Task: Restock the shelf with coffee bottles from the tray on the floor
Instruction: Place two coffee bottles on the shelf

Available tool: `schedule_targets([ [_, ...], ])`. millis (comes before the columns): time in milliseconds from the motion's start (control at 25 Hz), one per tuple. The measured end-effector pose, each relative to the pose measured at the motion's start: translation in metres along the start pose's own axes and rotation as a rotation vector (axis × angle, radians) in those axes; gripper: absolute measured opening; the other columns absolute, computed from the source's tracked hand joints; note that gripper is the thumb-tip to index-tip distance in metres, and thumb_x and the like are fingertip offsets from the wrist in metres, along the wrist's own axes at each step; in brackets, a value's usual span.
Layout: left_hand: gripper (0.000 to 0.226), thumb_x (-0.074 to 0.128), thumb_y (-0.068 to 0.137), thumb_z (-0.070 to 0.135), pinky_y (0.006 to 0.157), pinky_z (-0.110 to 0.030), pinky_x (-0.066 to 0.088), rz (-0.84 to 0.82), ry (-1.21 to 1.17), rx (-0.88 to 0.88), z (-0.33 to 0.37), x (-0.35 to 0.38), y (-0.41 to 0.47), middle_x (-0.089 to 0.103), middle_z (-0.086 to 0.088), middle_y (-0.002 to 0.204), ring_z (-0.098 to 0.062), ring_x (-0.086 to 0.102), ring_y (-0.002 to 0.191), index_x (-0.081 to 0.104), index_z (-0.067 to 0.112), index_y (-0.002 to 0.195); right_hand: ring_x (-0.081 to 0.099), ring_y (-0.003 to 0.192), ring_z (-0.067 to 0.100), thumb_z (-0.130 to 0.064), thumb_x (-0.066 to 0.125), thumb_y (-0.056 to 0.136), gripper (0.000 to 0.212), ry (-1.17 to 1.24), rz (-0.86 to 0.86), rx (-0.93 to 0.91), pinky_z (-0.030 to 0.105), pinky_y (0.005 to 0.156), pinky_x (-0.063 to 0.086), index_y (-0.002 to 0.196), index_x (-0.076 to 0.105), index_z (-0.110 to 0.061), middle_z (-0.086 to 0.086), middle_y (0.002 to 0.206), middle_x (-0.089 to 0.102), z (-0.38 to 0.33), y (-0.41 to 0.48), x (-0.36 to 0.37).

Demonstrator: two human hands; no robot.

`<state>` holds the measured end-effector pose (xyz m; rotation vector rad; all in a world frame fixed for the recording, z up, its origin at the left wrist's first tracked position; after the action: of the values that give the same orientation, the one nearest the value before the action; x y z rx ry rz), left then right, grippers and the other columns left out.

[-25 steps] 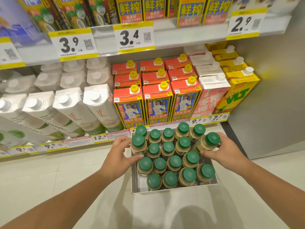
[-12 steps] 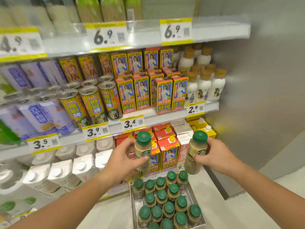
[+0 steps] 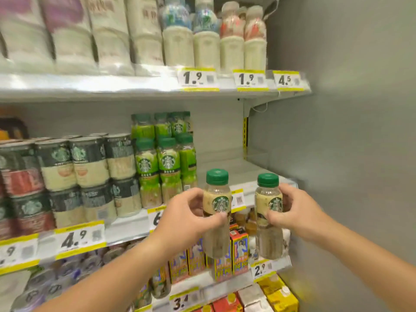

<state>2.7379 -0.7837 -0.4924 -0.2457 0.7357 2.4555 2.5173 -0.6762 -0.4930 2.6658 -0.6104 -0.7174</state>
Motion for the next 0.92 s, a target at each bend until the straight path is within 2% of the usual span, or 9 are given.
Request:
schedule_targets([
  [160,0.029,0.085,0.071,0.032,0.080,-0.037,0.060,0.134,0.067,0.000,0.039,-0.001,0.066,0.077,0.006,0.090,-0.013,0.073,0.087,0.074,0.022,0.097,0.073,0.085,0.024,-0.006,0.077,0.075,0.028,0.025,0.026,-0.081,0.040,0.079,0.058,0.095,0.068,-0.022,0.002,0.088,0.077,-0.022,0.066,-0.027],
  [320,0.031,0.084,0.071,0.040,0.075,-0.021,0.055,0.318,0.148,-0.038,0.047,0.010,0.136,0.076,0.015,0.089,-0.002,0.069,0.087,0.075,0.027,0.098,0.073,0.086,0.022,-0.014,0.075,0.074,0.026,0.063,0.073,-0.126,0.039,0.076,0.061,0.095,0.069,-0.026,0.001,0.090,0.077,-0.022,0.154,-0.047],
  [400,0.029,0.083,0.073,0.038,0.072,-0.018,0.052,0.387,0.146,-0.092,0.039,0.017,0.168,0.074,0.016,0.091,-0.001,0.068,0.088,0.074,0.027,0.098,0.073,0.084,0.020,-0.015,0.074,0.074,0.026,0.092,0.097,-0.104,0.035,0.074,0.060,0.096,0.068,-0.026,0.000,0.089,0.076,-0.014,0.196,-0.051],
  [560,0.019,0.073,0.086,0.026,0.086,-0.034,0.054,0.482,0.209,-0.153,0.019,0.027,0.219,0.072,0.004,0.099,-0.017,0.067,0.094,0.067,0.021,0.104,0.069,0.081,0.017,-0.020,0.076,0.075,0.024,0.088,0.071,-0.085,0.032,0.071,0.055,0.098,0.067,-0.021,0.000,0.091,0.073,0.003,0.265,-0.053],
  [680,0.010,0.062,0.094,0.020,0.084,-0.033,0.050,0.551,0.234,-0.157,0.011,0.023,0.240,0.066,0.001,0.099,-0.021,0.062,0.093,0.057,0.022,0.102,0.069,0.082,0.015,-0.017,0.075,0.076,0.030,0.127,0.007,-0.126,0.025,0.064,0.051,0.105,0.065,-0.017,0.002,0.094,0.073,0.004,0.298,-0.045],
  [800,0.010,0.056,0.098,0.014,0.086,-0.031,0.046,0.570,0.180,-0.174,-0.003,0.019,0.257,0.064,-0.003,0.106,-0.021,0.060,0.099,0.055,0.017,0.106,0.066,0.076,0.009,-0.014,0.073,0.077,0.025,0.132,0.002,-0.119,0.021,0.059,0.047,0.100,0.063,-0.017,0.000,0.090,0.071,0.005,0.315,-0.036],
  [920,0.017,0.055,0.097,0.015,0.094,-0.037,0.048,0.588,0.197,-0.213,-0.030,0.010,0.279,0.061,-0.006,0.112,-0.024,0.059,0.104,0.055,0.014,0.114,0.065,0.076,0.007,-0.018,0.073,0.076,0.028,0.098,0.009,-0.093,0.020,0.057,0.046,0.102,0.062,-0.019,-0.003,0.090,0.070,0.020,0.329,-0.021],
])
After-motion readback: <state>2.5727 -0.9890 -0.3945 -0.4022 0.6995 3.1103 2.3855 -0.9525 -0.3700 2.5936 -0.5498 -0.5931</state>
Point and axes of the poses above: each hand's wrist, its own y-axis towards the middle knuckle, its own x-axis out of the palm, z = x × y, the point moved 4 cm from there along y, towards the middle knuckle
